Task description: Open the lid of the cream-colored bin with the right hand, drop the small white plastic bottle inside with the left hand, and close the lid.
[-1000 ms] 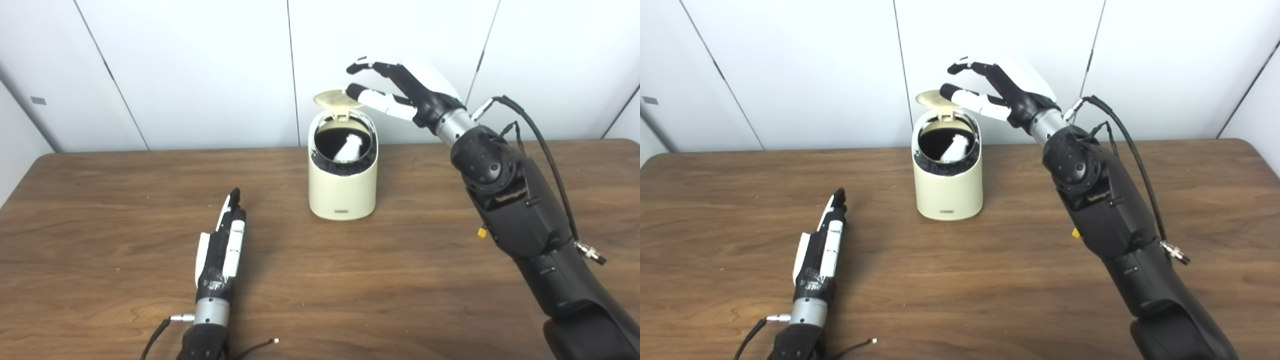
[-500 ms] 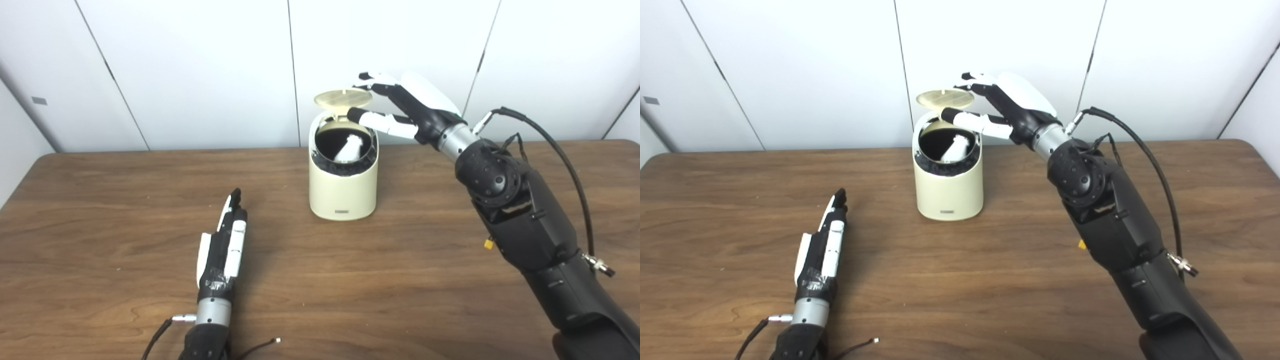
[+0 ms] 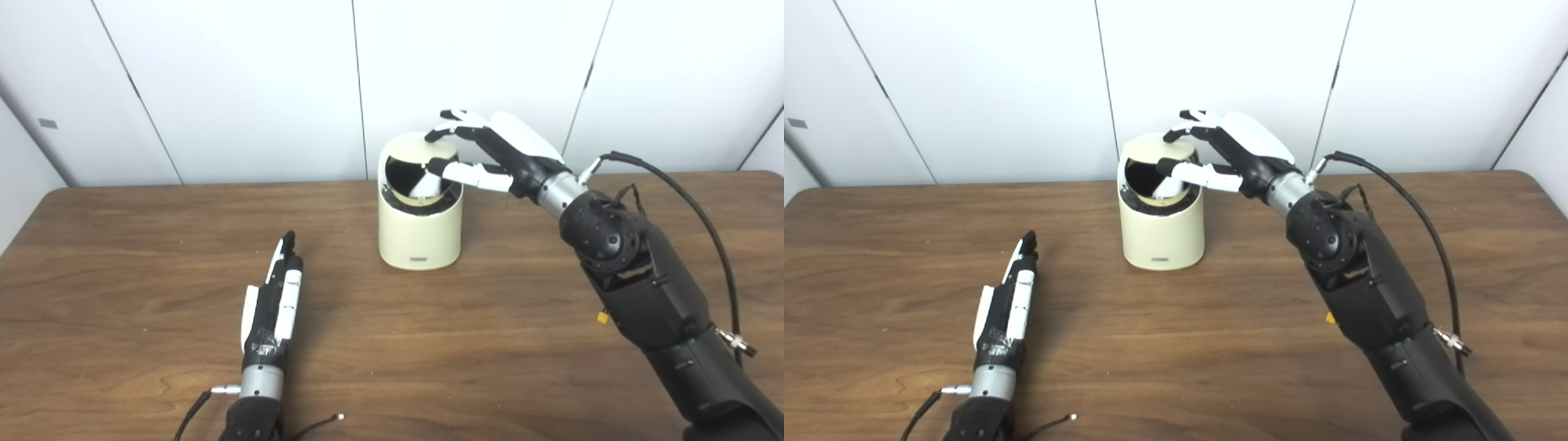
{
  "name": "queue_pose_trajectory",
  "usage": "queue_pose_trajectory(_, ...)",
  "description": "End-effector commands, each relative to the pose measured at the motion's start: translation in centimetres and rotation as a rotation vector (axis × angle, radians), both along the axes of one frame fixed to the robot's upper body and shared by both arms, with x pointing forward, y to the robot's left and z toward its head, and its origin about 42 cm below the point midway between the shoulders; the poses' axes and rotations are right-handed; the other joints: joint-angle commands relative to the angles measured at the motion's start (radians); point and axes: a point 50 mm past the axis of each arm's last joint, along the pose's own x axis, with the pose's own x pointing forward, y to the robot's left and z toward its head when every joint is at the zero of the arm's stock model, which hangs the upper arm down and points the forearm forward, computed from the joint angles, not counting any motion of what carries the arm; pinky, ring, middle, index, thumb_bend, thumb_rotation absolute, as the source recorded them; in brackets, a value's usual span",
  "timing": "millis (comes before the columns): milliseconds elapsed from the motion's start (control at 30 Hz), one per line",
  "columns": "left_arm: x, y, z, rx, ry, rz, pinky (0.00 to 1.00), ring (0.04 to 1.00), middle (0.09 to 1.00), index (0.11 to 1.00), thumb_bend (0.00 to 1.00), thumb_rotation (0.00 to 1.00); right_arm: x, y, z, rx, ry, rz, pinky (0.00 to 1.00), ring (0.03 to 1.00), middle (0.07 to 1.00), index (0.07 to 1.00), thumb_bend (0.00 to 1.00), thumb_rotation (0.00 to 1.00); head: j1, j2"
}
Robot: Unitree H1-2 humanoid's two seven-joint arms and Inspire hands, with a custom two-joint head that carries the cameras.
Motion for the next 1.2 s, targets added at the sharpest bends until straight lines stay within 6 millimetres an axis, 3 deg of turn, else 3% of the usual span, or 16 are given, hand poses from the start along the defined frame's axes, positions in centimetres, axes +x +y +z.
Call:
queue_pose_trajectory(0,-0.6,-0.7,-1.3,-0.005,0.052,-0.013,1.0,1.0,1.0,1.0,0.56,1.0,-0.4,0.1,2.3,-0.017,-0.088,0.032,0.97,0.993,0.959,0.776,0.6,1.0,0.0,0.001)
queue_pose_trajectory(667,-0.5,-0.8,-1.3,0.0,0.053,-0.021,1.0,1.0,1.0,1.0,0.55,0.96,-3.9,0.8,2.5,-0.086,-0.077,0.078,1.0,1.0,0.963,0.779,0.63,1.0,0.008,0.013)
queue_pose_trajectory(1167,-0.5,-1.0,-1.0,0.002,0.056,-0.012,1.0,1.0,1.0,1.0,0.56,0.97,-4.3,0.5,0.8,-0.124,-0.033,0.09,1.0,1.0,0.959,0.774,0.63,1.0,0.017,0.025)
